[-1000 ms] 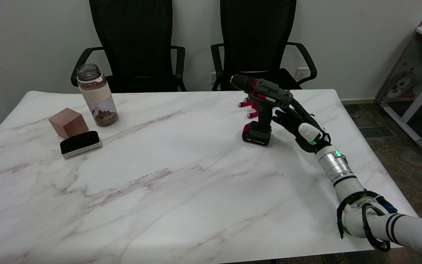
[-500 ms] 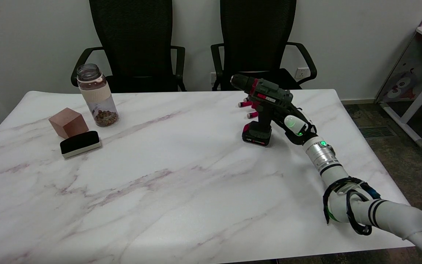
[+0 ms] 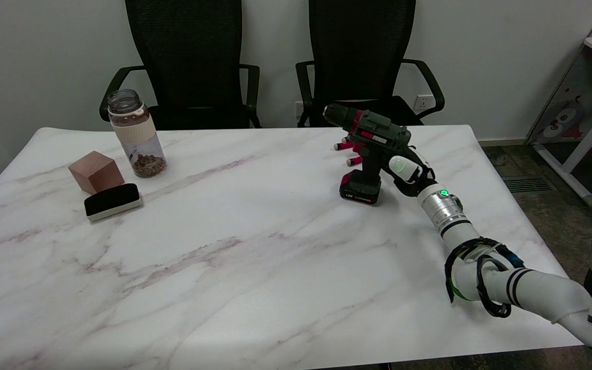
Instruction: Pick up the power screwdriver.
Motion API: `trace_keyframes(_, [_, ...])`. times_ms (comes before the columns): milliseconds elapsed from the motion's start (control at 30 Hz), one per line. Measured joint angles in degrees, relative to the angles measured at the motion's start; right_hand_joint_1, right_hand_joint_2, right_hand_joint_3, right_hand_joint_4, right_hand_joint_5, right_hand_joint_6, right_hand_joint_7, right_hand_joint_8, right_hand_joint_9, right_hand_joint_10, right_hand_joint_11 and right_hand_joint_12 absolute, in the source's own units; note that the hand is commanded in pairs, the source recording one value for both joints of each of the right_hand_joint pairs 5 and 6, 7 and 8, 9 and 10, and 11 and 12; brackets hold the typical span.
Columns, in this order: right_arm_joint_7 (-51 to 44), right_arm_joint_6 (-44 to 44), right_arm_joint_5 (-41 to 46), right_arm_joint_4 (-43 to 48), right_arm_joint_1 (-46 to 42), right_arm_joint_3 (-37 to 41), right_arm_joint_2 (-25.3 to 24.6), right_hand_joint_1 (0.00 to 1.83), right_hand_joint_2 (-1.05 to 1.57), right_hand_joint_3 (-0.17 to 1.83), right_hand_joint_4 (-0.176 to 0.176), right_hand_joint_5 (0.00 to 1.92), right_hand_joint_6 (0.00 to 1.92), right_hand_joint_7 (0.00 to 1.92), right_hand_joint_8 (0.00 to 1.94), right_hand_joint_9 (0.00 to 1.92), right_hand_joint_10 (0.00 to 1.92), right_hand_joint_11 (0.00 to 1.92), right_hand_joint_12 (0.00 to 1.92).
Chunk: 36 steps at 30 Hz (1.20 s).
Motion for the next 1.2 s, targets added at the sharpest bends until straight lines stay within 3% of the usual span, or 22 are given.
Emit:
trace_keyframes(467, [-1.2,-0.9,-0.1,0.6,1.9,-0.6,-1.1,0.97,-0.59,0.88,0.176,0.26,0.26,0.26,0.26,0.24,0.24,0.22,0.22])
trace_keyframes(1200, [-1.7,-1.3,-0.1,0.5,3.2,-1.7,-1.9,0.99,-0.56,0.85,0.176,0.28,0.28,0.28,0.28,0.27,0.27,0.29,0.29])
